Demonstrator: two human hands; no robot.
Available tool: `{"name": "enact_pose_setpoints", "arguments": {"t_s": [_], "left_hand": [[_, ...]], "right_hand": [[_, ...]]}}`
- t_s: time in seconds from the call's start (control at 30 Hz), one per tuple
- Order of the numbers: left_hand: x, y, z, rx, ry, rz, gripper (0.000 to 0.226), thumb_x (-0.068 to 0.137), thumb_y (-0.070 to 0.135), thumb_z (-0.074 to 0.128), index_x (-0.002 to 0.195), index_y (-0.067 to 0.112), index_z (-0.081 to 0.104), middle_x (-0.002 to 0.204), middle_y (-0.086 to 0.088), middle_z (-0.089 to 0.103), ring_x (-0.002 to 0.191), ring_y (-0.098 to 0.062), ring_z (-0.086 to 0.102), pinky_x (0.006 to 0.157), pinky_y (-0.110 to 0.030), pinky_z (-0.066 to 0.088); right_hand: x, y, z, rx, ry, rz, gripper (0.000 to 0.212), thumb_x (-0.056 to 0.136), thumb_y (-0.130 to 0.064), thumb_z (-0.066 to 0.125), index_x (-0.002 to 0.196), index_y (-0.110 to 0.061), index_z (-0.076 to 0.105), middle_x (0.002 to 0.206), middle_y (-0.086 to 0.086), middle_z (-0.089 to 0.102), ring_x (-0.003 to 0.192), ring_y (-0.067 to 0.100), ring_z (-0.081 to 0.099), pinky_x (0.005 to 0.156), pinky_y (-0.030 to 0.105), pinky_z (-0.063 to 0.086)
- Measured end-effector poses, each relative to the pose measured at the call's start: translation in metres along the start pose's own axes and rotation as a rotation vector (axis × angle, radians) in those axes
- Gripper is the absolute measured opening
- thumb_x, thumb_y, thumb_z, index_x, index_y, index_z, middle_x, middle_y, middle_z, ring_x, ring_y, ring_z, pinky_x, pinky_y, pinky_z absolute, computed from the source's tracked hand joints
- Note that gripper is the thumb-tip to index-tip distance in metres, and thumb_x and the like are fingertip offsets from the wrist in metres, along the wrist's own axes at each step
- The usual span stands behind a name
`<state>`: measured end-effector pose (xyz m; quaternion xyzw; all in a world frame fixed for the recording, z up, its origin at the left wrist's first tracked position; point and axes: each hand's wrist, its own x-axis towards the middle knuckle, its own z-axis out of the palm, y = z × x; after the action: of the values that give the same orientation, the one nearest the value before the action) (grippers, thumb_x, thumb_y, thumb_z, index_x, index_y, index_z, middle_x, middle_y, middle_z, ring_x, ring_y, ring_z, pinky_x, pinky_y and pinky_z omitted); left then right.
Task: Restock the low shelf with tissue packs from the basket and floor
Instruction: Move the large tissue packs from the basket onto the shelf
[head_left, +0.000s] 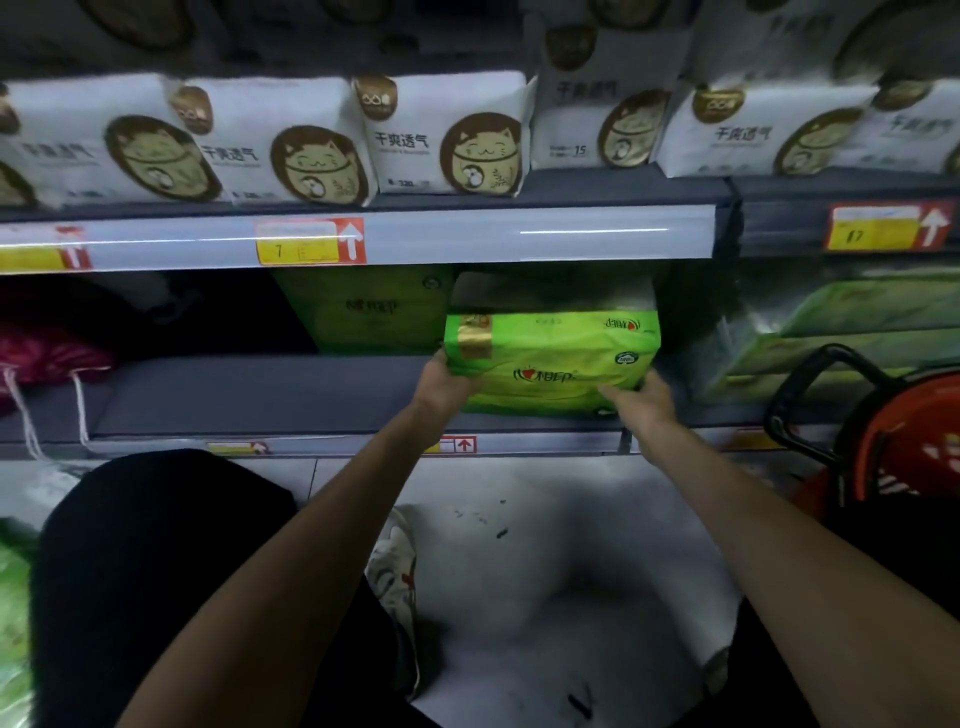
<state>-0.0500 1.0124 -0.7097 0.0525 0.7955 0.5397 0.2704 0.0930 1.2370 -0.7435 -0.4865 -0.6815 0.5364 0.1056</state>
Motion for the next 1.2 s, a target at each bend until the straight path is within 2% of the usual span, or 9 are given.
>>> {"name": "enact_pose_setpoints", "arguments": {"t_s": [0.17, 0.23, 0.33, 0.47, 0.6, 0.77, 0.97, 1.1, 1.2], "left_hand": [[-0.014, -0.011, -0.005, 0.058, -0.038, -0.029, 0.042, 0.090, 0.000, 0.074, 0.129, 0.002, 0.058, 0.111, -0.011, 0.068, 0.084, -0.017, 0.065, 0.078, -0.033, 0.059], [-0.022, -0.025, -0.008, 0.163, -0.072, -0.083, 0.040, 0.093, 0.011, 0.074, 0.127, 0.003, 0.053, 0.123, -0.018, 0.065, 0.099, -0.025, 0.065, 0.087, -0.039, 0.054], [-0.036, -0.051, -0.010, 0.504, -0.228, -0.049, 0.067, 0.096, 0.034, 0.073, 0.150, 0.008, 0.045, 0.137, -0.014, 0.059, 0.125, -0.033, 0.059, 0.097, -0.032, 0.047], [-0.041, -0.071, 0.001, 1.040, -0.216, 0.300, 0.074, 0.096, 0.058, 0.059, 0.159, 0.030, 0.033, 0.159, -0.007, 0.044, 0.141, -0.031, 0.045, 0.114, -0.047, 0.041], [-0.033, -0.065, 0.020, 1.201, -0.170, 0.384, 0.089, 0.097, 0.071, 0.042, 0.164, 0.037, -0.006, 0.174, -0.007, 0.008, 0.158, -0.033, 0.011, 0.124, -0.061, 0.017], [-0.035, -0.064, 0.051, 1.190, -0.063, 0.345, 0.095, 0.097, 0.073, 0.036, 0.158, 0.037, -0.027, 0.173, -0.012, 0.002, 0.159, -0.039, 0.004, 0.122, -0.066, 0.012], [-0.003, -0.049, 0.060, 1.133, -0.103, 0.177, 0.092, 0.098, 0.071, 0.038, 0.161, 0.038, -0.018, 0.173, -0.002, -0.014, 0.157, -0.045, -0.001, 0.120, -0.073, 0.009], [0.005, -0.044, 0.074, 1.197, -0.096, 0.175, 0.089, 0.100, 0.066, 0.039, 0.163, 0.034, -0.015, 0.173, -0.009, -0.014, 0.157, -0.046, -0.004, 0.120, -0.073, 0.006], [0.006, -0.051, 0.081, 1.086, -0.067, 0.189, 0.086, 0.100, 0.061, 0.043, 0.164, 0.034, -0.009, 0.173, -0.007, -0.015, 0.157, -0.043, -0.009, 0.122, -0.071, 0.006]], "right_hand": [[-0.014, 0.002, -0.002, -0.124, -0.085, 0.022, 0.064, 0.078, -0.021, 0.087, 0.130, -0.012, 0.051, 0.123, 0.007, 0.066, 0.116, 0.030, 0.062, 0.101, 0.046, 0.053], [-0.020, 0.009, -0.003, -0.229, -0.113, 0.028, 0.058, 0.082, -0.019, 0.082, 0.130, -0.010, 0.050, 0.119, 0.011, 0.064, 0.117, 0.034, 0.061, 0.096, 0.043, 0.052], [-0.037, 0.020, -0.004, -0.474, -0.105, 0.015, 0.046, 0.090, -0.022, 0.069, 0.126, -0.005, 0.048, 0.122, 0.021, 0.062, 0.116, 0.041, 0.060, 0.083, 0.038, 0.045], [-0.045, 0.051, -0.006, -0.861, -0.144, -0.356, 0.063, 0.091, -0.027, 0.064, 0.147, -0.017, 0.038, 0.143, 0.016, 0.048, 0.129, 0.038, 0.048, 0.095, 0.044, 0.050], [-0.036, 0.059, -0.009, -1.129, -0.267, -0.529, 0.091, 0.095, -0.046, 0.058, 0.162, -0.040, -0.002, 0.167, 0.011, 0.016, 0.154, 0.037, 0.015, 0.110, 0.049, 0.042], [-0.022, 0.055, -0.005, -1.088, -0.243, -0.525, 0.093, 0.094, -0.061, 0.052, 0.159, -0.047, -0.013, 0.172, 0.012, 0.001, 0.159, 0.032, -0.006, 0.117, 0.047, 0.036], [0.007, 0.038, 0.011, -0.957, -0.284, -0.427, 0.083, 0.096, -0.057, 0.055, 0.161, -0.048, 0.005, 0.172, 0.010, -0.008, 0.159, 0.029, -0.007, 0.120, 0.048, 0.031], [0.026, 0.028, 0.019, -0.914, -0.327, -0.357, 0.084, 0.095, -0.054, 0.060, 0.162, -0.046, 0.009, 0.172, 0.007, -0.014, 0.158, 0.028, -0.010, 0.122, 0.049, 0.024], [0.036, 0.029, 0.024, -0.843, -0.256, -0.355, 0.080, 0.094, -0.046, 0.063, 0.161, -0.042, 0.019, 0.172, 0.007, -0.006, 0.158, 0.030, -0.001, 0.120, 0.050, 0.029]]}}
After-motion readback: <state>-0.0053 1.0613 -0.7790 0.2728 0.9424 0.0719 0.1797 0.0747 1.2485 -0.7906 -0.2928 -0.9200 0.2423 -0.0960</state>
